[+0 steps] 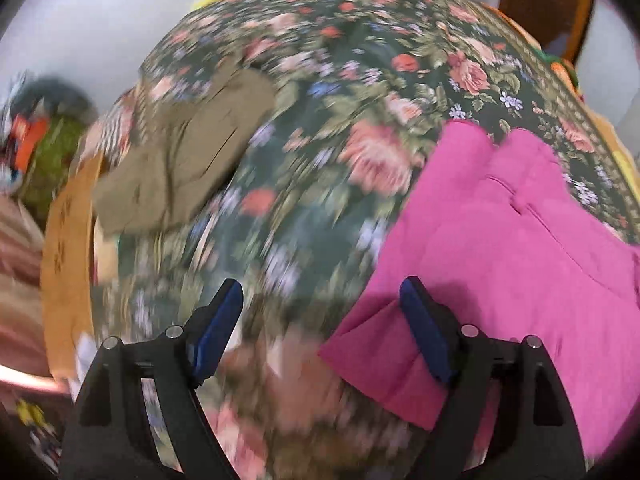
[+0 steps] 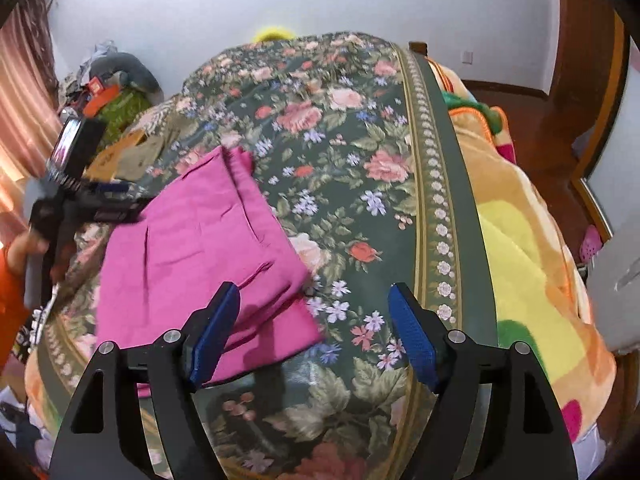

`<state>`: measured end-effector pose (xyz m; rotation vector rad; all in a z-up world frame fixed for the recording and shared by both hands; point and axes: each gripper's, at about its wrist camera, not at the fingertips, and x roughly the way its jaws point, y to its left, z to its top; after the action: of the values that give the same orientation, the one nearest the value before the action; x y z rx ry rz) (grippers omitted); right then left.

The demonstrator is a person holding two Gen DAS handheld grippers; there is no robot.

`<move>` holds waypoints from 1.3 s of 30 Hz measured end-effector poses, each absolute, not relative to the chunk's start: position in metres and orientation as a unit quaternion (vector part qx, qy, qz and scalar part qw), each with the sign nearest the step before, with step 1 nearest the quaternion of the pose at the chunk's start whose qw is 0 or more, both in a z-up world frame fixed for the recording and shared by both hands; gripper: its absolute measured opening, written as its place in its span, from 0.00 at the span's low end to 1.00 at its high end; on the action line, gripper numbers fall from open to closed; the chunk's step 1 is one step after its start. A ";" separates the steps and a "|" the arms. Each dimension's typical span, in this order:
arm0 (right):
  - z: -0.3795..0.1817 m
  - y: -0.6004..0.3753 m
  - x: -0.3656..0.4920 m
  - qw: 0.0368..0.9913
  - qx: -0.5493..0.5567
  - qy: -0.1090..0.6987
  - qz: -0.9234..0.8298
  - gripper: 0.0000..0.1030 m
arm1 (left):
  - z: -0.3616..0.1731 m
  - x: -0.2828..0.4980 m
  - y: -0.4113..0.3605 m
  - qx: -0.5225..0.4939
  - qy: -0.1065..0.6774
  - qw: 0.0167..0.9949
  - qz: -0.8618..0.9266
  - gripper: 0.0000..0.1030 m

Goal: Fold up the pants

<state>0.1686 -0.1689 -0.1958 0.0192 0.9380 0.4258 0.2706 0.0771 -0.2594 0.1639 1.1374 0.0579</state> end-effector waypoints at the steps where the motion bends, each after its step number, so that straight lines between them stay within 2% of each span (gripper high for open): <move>1: -0.193 -0.168 0.166 0.871 0.010 0.445 0.208 0.71 | -0.258 0.261 0.083 0.066 0.538 0.840 0.033 0.86; 2: -0.191 -0.165 0.164 0.872 0.011 0.441 0.211 0.71 | -0.257 0.251 0.089 0.053 0.539 0.840 0.038 0.89; 13: -0.208 -0.132 0.138 0.850 -0.007 0.451 0.271 0.71 | -0.252 0.160 0.114 -0.018 0.532 0.845 0.049 0.88; 19: -0.230 -0.135 0.144 0.846 -0.010 0.463 0.262 0.70 | -0.252 0.155 0.121 -0.038 0.542 0.838 0.051 0.88; 20: -0.230 -0.136 0.145 0.849 -0.016 0.462 0.256 0.64 | -0.252 0.155 0.121 -0.036 0.543 0.838 0.052 0.88; 22: -0.233 -0.140 0.150 0.852 -0.040 0.463 0.240 0.61 | -0.251 0.156 0.118 -0.027 0.543 0.838 0.055 0.88; 32: -0.240 -0.153 0.184 0.850 -0.054 0.481 0.210 0.60 | -0.231 0.152 0.118 -0.005 0.518 0.853 0.070 0.88; 39: -0.205 -0.152 0.165 0.858 -0.017 0.460 0.229 0.60 | -0.199 0.165 0.120 -0.015 0.482 0.874 0.057 0.88</move>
<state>0.1645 -0.1525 -0.2054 -0.0359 0.9653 0.4807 0.1648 0.1204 -0.1988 -0.0319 1.0060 0.1182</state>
